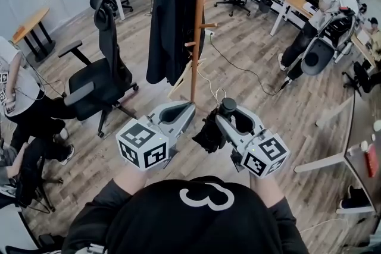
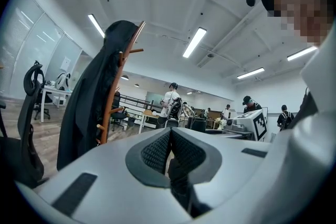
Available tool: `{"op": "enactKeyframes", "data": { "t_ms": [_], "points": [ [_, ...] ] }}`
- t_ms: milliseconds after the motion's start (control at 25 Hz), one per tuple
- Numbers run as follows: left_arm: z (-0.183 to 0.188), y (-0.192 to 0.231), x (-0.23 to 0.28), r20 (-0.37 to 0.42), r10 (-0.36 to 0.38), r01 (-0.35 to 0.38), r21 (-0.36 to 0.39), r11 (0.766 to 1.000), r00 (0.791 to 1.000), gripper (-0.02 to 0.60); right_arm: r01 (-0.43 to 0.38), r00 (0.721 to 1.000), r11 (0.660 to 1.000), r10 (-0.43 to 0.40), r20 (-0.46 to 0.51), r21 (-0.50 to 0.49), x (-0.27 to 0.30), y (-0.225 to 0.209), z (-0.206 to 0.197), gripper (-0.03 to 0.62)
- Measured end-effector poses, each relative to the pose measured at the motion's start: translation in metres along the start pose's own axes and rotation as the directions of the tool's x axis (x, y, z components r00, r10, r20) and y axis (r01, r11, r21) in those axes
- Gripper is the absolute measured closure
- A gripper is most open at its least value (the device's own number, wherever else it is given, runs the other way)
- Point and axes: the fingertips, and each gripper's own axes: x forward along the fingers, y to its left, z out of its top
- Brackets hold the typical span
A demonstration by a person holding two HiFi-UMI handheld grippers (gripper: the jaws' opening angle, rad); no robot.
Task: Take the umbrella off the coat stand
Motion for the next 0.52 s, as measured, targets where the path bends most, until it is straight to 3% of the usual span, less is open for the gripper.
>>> {"op": "enactKeyframes", "data": {
  "t_ms": [520],
  "points": [
    [-0.002, -0.013, 0.004, -0.003, -0.013, 0.013, 0.006, 1.0, 1.0, 0.565, 0.014, 1.0, 1.0, -0.014, 0.011, 0.004, -0.012, -0.001, 0.003, 0.399]
  ]
}}
